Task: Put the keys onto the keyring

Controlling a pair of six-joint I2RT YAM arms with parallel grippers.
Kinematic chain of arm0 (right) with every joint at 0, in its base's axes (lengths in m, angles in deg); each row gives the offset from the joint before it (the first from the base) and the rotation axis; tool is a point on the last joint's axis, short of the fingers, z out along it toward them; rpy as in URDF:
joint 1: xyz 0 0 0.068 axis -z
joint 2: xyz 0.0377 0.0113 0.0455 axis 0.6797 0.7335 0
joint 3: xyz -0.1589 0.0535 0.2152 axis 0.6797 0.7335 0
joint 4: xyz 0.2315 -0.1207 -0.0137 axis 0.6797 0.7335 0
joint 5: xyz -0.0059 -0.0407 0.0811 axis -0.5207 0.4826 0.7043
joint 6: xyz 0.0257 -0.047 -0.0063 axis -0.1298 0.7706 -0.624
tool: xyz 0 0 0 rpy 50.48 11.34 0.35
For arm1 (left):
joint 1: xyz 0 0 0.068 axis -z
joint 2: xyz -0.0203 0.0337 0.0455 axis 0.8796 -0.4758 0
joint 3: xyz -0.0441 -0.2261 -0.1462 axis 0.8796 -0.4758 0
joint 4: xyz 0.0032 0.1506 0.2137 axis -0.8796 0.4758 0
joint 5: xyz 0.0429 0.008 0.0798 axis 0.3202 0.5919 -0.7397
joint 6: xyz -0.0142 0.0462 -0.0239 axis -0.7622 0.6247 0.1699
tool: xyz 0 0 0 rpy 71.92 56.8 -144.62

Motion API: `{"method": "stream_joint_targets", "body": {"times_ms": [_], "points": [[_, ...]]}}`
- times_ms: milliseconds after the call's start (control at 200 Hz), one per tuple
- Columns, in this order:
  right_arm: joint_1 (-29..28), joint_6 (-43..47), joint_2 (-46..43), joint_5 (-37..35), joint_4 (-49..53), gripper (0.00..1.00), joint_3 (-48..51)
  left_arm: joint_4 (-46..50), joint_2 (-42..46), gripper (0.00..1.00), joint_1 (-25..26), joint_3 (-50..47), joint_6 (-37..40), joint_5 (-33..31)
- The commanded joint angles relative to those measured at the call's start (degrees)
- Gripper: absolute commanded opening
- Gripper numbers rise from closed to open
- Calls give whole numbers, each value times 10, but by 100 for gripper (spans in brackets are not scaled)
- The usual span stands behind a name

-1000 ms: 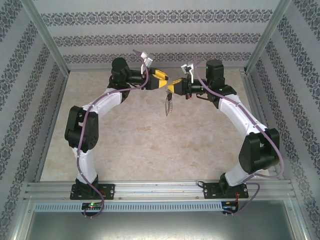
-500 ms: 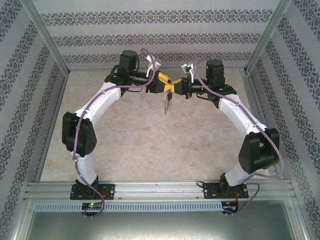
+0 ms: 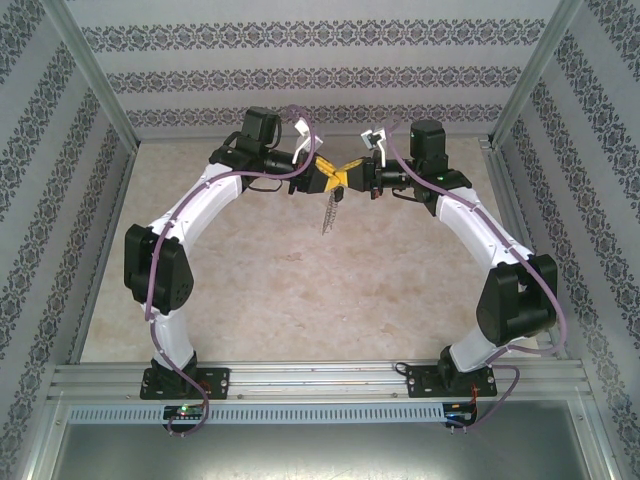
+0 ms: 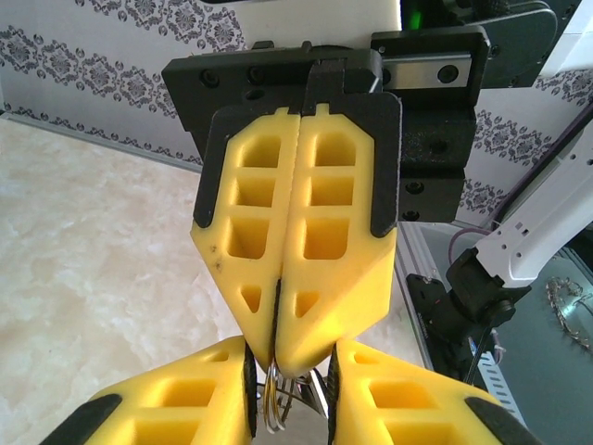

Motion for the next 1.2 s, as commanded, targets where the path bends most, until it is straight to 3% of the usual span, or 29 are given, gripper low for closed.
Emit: {"method": "stream_joint_targets", "body": {"times_ms": [0, 275, 520, 585, 660, 914, 1194], "points": [[4, 4, 6, 3, -28, 0, -16, -10, 22, 25, 5, -4, -3, 33], [6, 8, 5, 6, -26, 0, -11, -59, 23, 0, 6, -15, -35, 37], [7, -1, -2, 11, -39, 0, -5, -163, 37, 0, 6, -61, -92, 36], [13, -21, -13, 3, -70, 27, 11, -202, 41, 0, 5, -76, -118, 29], [27, -45, -32, -7, -104, 39, 35, -246, 48, 0, 5, -92, -143, 21], [59, -104, -89, -16, -205, 45, 125, -369, 62, 0, 6, -132, -220, 9], [51, -148, -82, 15, -296, 52, 171, -384, 65, 0, 6, -129, -236, 13]]}}
